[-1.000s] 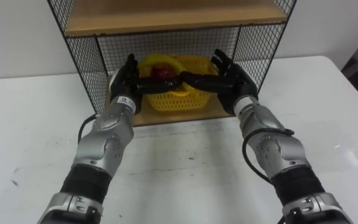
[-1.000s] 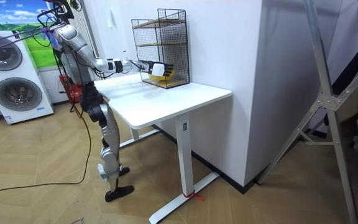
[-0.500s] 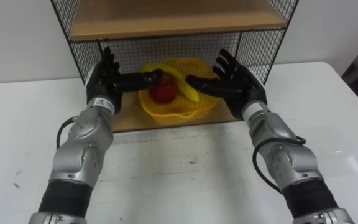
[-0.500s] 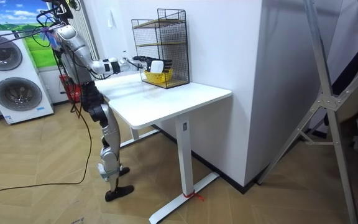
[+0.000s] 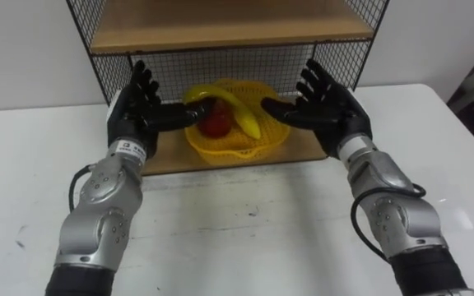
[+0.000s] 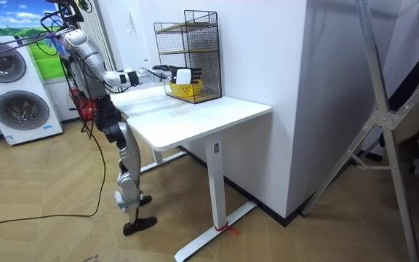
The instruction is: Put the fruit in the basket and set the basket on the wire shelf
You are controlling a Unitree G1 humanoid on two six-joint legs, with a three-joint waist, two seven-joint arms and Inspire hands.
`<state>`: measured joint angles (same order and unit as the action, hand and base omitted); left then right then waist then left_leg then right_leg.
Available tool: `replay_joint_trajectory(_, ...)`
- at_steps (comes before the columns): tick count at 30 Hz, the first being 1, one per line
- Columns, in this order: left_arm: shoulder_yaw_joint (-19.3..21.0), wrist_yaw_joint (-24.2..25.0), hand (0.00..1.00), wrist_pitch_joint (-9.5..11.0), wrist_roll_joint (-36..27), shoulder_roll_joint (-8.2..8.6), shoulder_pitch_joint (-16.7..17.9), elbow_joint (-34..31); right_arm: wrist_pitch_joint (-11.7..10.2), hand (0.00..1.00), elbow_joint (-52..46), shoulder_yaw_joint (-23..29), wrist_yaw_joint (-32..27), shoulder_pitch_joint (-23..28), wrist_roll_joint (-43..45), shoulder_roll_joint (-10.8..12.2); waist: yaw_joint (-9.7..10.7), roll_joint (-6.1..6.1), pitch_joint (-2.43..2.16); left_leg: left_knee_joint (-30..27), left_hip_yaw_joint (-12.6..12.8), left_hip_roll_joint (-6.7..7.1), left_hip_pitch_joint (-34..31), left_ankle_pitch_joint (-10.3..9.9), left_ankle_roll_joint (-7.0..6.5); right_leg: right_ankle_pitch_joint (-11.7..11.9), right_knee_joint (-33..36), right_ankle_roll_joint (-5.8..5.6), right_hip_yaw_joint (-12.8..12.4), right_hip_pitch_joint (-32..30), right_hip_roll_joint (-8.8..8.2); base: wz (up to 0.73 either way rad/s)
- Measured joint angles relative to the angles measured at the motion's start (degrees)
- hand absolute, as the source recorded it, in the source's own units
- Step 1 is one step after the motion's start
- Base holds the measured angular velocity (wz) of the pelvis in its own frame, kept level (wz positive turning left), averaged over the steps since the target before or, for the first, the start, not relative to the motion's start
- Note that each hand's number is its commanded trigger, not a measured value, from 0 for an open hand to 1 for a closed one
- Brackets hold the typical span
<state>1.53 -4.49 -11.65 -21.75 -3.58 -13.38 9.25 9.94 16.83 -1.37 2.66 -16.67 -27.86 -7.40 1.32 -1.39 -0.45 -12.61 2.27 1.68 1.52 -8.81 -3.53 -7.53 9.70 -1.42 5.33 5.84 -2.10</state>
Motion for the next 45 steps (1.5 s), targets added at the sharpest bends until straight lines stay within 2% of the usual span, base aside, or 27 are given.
replay_joint_trajectory(5,0.00,1.35,0.00,0.00,0.62,-0.16,2.22,-2.39,0.01,0.00,-3.10,2.38,-0.05,3.03,1.28,0.02,-0.06,0.01,0.02,0.05,0.00,-0.04,-0.09,-0.03,0.02,-0.05,-0.03,0.01,0.07,-0.09,0.05,0.00)
replay_joint_trajectory(10,-0.03,5.05,0.00,1.10,1.02,-0.96,7.75,-9.15,-0.43,0.00,-10.54,2.61,-0.23,7.73,2.29,0.01,-0.23,0.00,0.07,0.32,-0.09,-0.02,0.17,-0.04,0.04,-0.15,-0.04,0.07,0.07,0.17,0.04,0.00)
replay_joint_trajectory(17,-0.23,5.57,0.00,1.70,1.63,-1.86,14.50,-13.78,-0.74,0.00,-21.06,2.54,0.12,15.49,5.68,0.05,-0.30,-0.08,0.28,0.47,-0.11,0.04,0.07,-0.21,0.21,-0.42,-0.03,0.23,-0.08,0.05,0.03,-0.02)
replay_joint_trajectory(20,-0.60,5.66,0.00,3.92,2.39,-2.41,17.85,-15.32,-2.14,0.00,-23.40,2.33,0.36,17.84,7.91,0.08,-0.22,-0.24,0.43,0.45,-0.07,0.16,0.04,-0.26,0.27,-0.96,-0.12,0.46,-0.23,0.11,0.02,0.00)
replay_joint_trajectory(22,-0.82,6.32,0.00,5.89,2.33,-3.04,21.43,-16.22,-4.15,0.00,-24.51,1.87,1.18,20.45,9.20,0.07,-0.12,-0.54,0.63,0.44,0.03,0.16,0.07,-0.33,0.39,-1.40,-0.10,0.57,-0.19,0.10,0.04,0.03)
replay_joint_trajectory(23,-0.81,6.44,0.00,6.32,2.35,-3.10,22.30,-16.22,-4.41,0.00,-24.53,1.78,1.44,20.97,9.62,0.07,-0.13,-0.59,0.67,0.40,0.16,0.12,0.03,-0.36,0.44,-1.46,-0.09,0.61,-0.19,0.03,0.06,0.00)
replay_joint_trajectory(26,-0.86,7.45,0.00,7.87,2.79,-3.12,25.49,-16.23,-5.66,0.00,-25.52,1.67,2.58,23.52,10.89,0.02,-0.37,-0.62,0.65,-0.35,0.14,0.01,-1.80,-0.52,0.54,-1.56,0.02,0.75,-0.06,-1.53,0.19,0.00)
replay_joint_trajectory(28,-1.72,8.85,0.00,9.11,3.72,-3.01,27.86,-16.59,-7.56,0.00,-26.63,1.34,4.06,25.66,13.08,0.03,-0.37,-0.36,0.63,-0.22,0.02,0.01,-2.41,-0.52,0.55,-1.55,-0.11,0.77,-0.01,-2.07,0.20,0.04)
replay_joint_trajectory(30,-1.87,9.73,0.00,9.42,3.96,-2.87,29.19,-18.35,-9.54,0.00,-26.74,1.13,4.83,27.18,14.16,0.06,-0.44,-0.27,0.64,-0.21,-0.21,0.00,-2.88,-0.57,0.58,-1.55,-0.02,0.78,0.32,-2.51,0.19,0.08)
replay_joint_trajectory(32,-1.90,9.97,0.00,11.06,3.95,-3.02,29.60,-20.20,-10.92,0.00,-26.74,0.90,5.46,28.35,14.72,0.04,-0.46,-0.11,0.71,-0.20,-0.45,-0.02,-3.29,-0.56,0.58,-1.51,0.10,0.83,0.51,-2.99,0.19,0.05)
replay_joint_trajectory(34,-2.38,10.04,0.00,14.94,3.79,-3.80,30.54,-22.89,-13.36,0.00,-26.84,0.43,6.29,30.36,14.68,-0.12,-0.49,0.15,0.67,-0.02,-0.71,-0.04,-3.18,-0.56,0.59,-1.51,0.15,0.83,0.65,-2.91,0.19,0.00)
replay_joint_trajectory(35,-2.52,10.12,0.00,15.99,3.76,-4.03,30.91,-23.48,-13.98,0.00,-26.83,0.23,6.34,30.84,14.68,-0.18,-0.54,0.21,0.62,0.03,-0.70,-0.05,-3.09,-0.56,0.59,-1.51,0.18,0.83,0.64,-2.86,0.19,-0.03)
replay_joint_trajectory(37,-3.16,10.19,0.00,19.50,3.74,-4.06,31.85,-24.31,-16.20,0.00,-26.83,0.11,6.75,32.34,14.67,-0.21,-0.64,0.51,0.42,0.32,-0.71,-0.03,-2.95,-0.56,0.60,-1.51,0.29,0.83,0.46,-2.80,0.19,-0.04)
replay_joint_trajectory(40,-2.98,10.15,0.00,21.23,3.91,-3.80,33.53,-24.49,-18.22,0.00,-26.85,0.41,6.88,34.31,14.44,-0.18,-1.03,0.61,0.31,0.48,-0.47,-0.02,-2.82,-0.56,0.60,-1.50,0.20,0.85,0.16,-2.74,0.20,-0.05)
replay_joint_trajectory(45,-0.35,8.90,0.00,23.35,3.93,-3.51,33.85,-24.54,-19.35,0.00,-27.32,1.84,6.15,35.71,14.74,0.04,-1.76,0.58,0.30,0.29,0.03,0.10,-2.86,-0.58,0.63,-1.46,0.20,0.91,-0.03,-2.61,0.27,-0.01)
